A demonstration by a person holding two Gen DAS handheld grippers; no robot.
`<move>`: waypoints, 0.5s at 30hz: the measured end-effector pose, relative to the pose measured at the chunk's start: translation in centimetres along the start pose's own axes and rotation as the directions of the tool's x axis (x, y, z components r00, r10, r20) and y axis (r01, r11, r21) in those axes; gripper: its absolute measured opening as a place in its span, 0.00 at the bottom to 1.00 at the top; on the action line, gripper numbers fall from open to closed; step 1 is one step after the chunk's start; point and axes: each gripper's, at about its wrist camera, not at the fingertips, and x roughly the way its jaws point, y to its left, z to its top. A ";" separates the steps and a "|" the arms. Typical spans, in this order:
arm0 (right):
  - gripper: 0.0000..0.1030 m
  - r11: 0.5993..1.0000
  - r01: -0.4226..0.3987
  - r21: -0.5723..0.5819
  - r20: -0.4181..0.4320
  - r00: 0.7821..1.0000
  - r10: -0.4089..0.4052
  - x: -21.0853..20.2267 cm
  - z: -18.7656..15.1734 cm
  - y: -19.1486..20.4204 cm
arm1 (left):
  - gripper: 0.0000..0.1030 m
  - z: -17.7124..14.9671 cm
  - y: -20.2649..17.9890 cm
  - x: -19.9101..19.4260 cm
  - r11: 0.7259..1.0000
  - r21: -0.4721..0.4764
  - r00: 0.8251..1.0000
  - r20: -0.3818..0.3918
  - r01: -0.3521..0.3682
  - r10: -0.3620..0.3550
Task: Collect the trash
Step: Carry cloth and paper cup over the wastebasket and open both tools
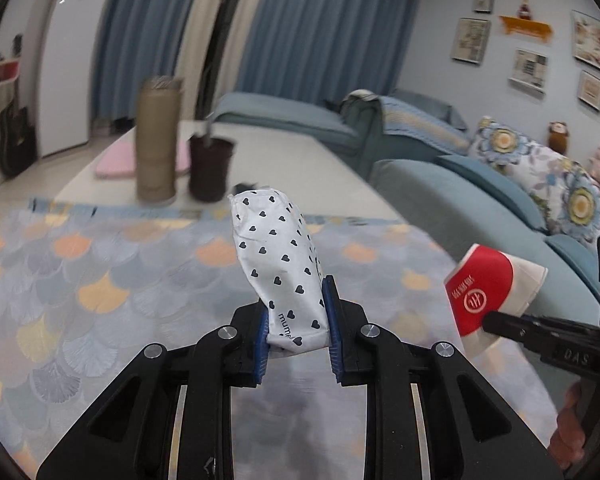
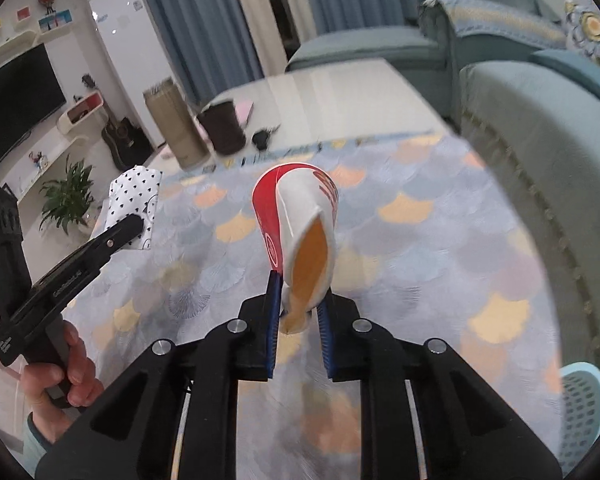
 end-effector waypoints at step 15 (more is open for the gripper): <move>0.15 0.987 0.152 0.049 0.169 0.973 -0.158 -16.8 -1.5 -7.1 | 0.21 2.8 -16.6 -5.8 0.963 0.139 0.970 0.034 0.233 -0.240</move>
